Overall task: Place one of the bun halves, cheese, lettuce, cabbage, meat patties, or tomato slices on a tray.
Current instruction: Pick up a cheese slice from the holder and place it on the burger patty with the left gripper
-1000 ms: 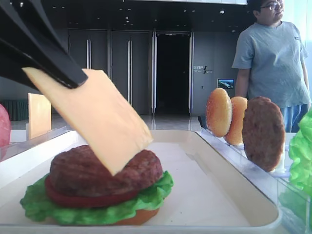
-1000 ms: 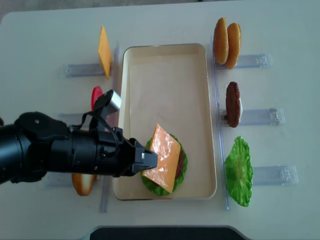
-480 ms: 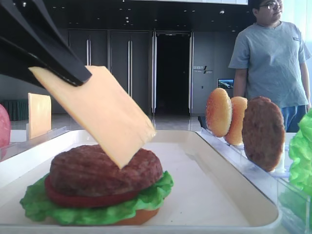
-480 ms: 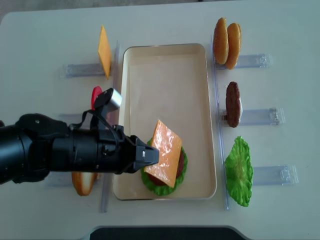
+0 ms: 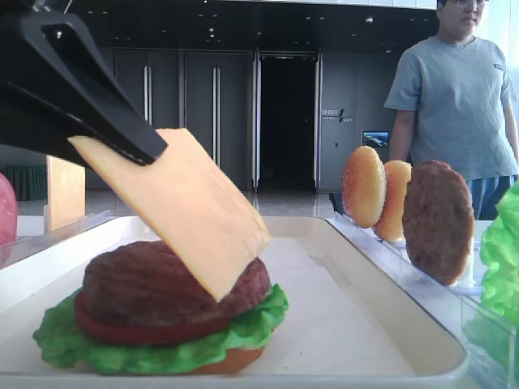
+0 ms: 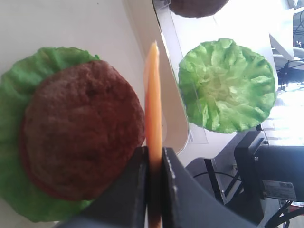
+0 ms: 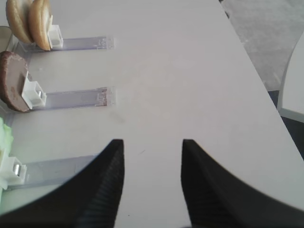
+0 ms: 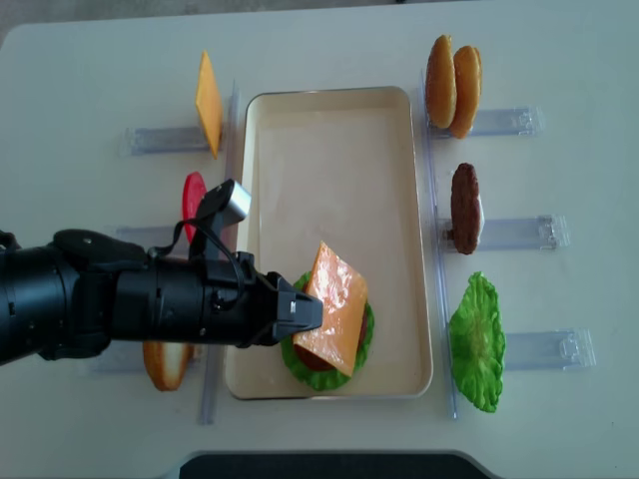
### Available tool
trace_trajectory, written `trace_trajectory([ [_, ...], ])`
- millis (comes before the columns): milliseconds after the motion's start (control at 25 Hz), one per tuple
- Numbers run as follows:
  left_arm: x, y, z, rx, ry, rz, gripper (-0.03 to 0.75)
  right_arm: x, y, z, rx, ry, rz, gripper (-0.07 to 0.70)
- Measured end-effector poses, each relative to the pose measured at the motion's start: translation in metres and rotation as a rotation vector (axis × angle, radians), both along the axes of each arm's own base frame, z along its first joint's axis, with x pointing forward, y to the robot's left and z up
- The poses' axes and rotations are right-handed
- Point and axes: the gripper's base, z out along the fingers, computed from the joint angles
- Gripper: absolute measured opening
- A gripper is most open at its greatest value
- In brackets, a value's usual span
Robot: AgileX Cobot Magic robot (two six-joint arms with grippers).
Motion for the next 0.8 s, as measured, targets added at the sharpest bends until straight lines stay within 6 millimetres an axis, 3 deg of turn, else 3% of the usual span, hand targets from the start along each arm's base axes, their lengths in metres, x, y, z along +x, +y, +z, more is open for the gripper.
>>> trace_trajectory([
  [440, 0.0014, 0.0010, -0.0007, 0.012, -0.006, 0.016, 0.071, 0.0000, 0.0000, 0.0000, 0.000, 0.000, 0.000, 0.280],
  [560, 0.0014, 0.0010, -0.0007, 0.010, 0.001, 0.022, 0.144, 0.0000, 0.0000, 0.0000, 0.000, 0.000, 0.000, 0.280],
  [800, 0.0013, 0.0024, -0.0015, 0.016, 0.023, 0.033, 0.368, 0.0000, 0.0000, 0.0000, 0.000, 0.000, 0.000, 0.280],
])
